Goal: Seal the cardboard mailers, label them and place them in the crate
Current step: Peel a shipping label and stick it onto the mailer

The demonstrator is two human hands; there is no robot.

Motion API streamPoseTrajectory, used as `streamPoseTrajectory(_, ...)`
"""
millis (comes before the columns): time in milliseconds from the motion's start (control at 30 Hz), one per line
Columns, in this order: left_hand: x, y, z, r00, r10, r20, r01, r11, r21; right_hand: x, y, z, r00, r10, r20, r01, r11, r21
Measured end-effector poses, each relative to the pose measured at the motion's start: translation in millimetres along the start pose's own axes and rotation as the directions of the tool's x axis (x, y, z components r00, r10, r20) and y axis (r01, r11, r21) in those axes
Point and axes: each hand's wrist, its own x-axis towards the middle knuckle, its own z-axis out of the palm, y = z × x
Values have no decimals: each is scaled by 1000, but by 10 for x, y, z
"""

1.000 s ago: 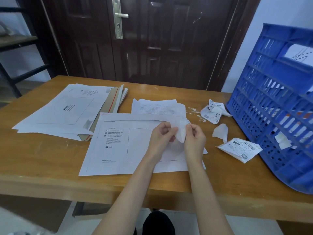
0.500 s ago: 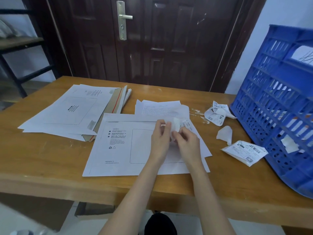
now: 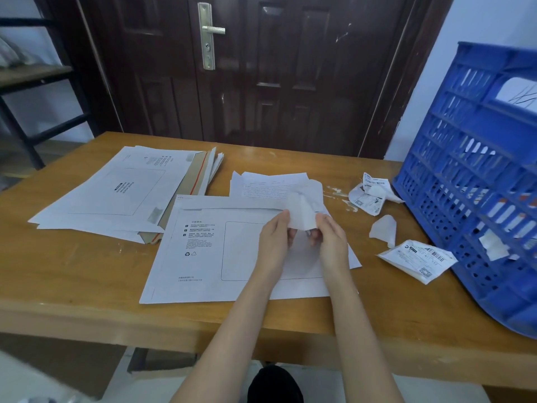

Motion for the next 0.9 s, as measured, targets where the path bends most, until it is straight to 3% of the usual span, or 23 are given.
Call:
streamPoseTrajectory(167, -19, 60, -43, 999, 1, 47, 3, 996, -91, 6, -23, 7, 997, 14, -71, -8, 997, 73)
streamPoseTrajectory(333, -80, 97, -19, 990, 23, 142, -14, 998, -67, 10, 57, 86, 994, 54, -97, -66, 990, -128)
streamPoseTrajectory(533, -82, 117, -39, 989, 36, 141, -16, 990, -140, 21, 82, 101, 997, -35, -63, 18, 967, -255)
streamPoseTrajectory(733, -48, 62, -3, 993, 15, 114, 2, 989, -148, -8, 55, 69, 985, -140, -98, 124, 980, -157)
streamPoseTrajectory(900, -29, 17, 56, 999, 40, 22, -40, 999, 7, -48, 49, 103, 996, -91, -13, 88, 985, -146)
